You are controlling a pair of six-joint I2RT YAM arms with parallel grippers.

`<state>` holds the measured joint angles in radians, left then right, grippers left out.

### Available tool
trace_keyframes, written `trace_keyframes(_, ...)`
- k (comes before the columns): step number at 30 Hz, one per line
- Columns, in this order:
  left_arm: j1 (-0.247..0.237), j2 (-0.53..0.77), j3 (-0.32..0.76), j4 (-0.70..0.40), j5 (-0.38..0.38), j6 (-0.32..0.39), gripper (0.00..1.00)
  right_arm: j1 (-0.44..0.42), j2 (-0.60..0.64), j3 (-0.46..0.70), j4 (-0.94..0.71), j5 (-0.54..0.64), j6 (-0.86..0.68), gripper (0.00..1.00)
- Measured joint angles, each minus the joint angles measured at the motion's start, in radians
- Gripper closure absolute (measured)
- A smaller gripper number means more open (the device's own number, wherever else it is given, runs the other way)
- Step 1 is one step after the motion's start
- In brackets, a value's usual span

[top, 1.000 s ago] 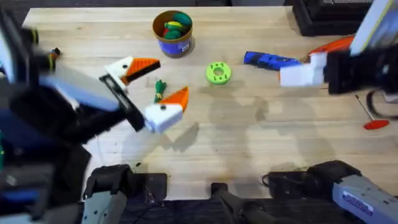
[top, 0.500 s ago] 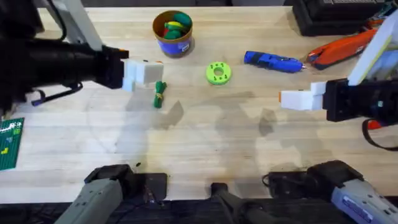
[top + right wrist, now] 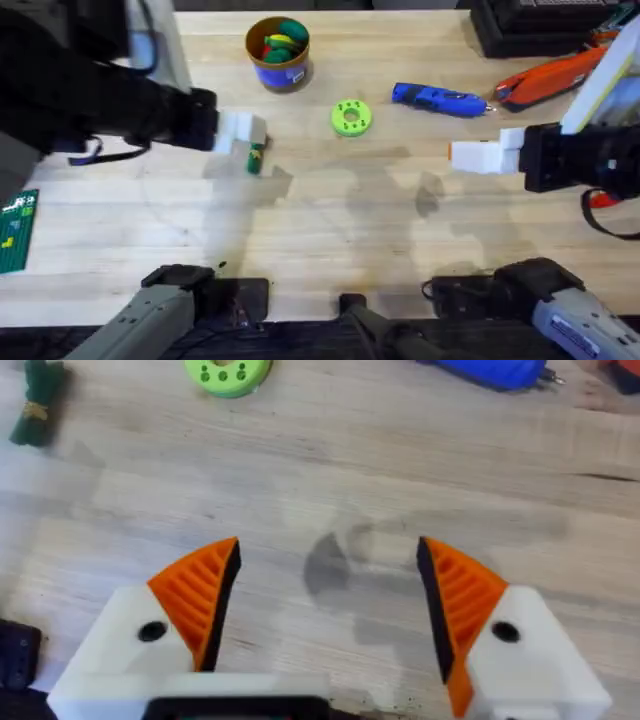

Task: Pick up the gripper from the table and insert it into the empty holder that is missing its gripper. Then pick up a screw, insert it into the mounting hole, and use the screwdriver to tighten it. Finally, clean up the table by picking up the vegetable and placing it into the bucket.

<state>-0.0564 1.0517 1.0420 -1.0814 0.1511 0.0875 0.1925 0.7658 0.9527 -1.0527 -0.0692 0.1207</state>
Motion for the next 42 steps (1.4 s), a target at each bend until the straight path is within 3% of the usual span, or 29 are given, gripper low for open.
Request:
trace_keyframes(3,-0.07,0.038,0.001,-0.001,-0.058,-0.058,0.015,0.0,0.0,0.0,0.0,0.0,0.0,0.012)
trace_keyframes(6,-0.091,0.099,0.001,0.023,-0.084,-0.099,0.015,0.0,0.0,0.0,0.0,0.0,0.003,0.012)
trace_keyframes(19,-0.092,0.458,0.001,0.117,-0.093,-0.148,0.015,0.0,0.0,0.0,0.0,0.0,0.003,0.012)
trace_keyframes(31,-0.092,0.63,0.001,0.162,-0.094,-0.147,0.016,0.0,0.0,0.0,0.0,0.0,0.003,0.012)
trace_keyframes(34,-0.092,0.632,0.003,0.162,-0.099,-0.146,0.151,0.0,0.0,0.0,0.0,0.0,0.003,0.012)
trace_keyframes(36,-0.092,0.632,0.003,0.163,-0.098,-0.142,0.321,0.0,0.0,0.0,0.0,0.0,0.003,0.012)
trace_keyframes(38,-0.092,0.632,0.003,0.168,-0.097,-0.142,0.555,0.0,0.0,0.0,0.0,0.0,0.003,0.012)
trace_keyframes(41,-0.092,0.634,0.006,0.186,-0.099,-0.138,0.983,0.0,0.0,0.0,0.0,0.0,0.003,0.012)
trace_keyframes(42,-0.092,0.635,0.01,0.181,-0.099,-0.138,0.978,0.0,0.0,0.0,0.0,0.0,0.003,0.012)
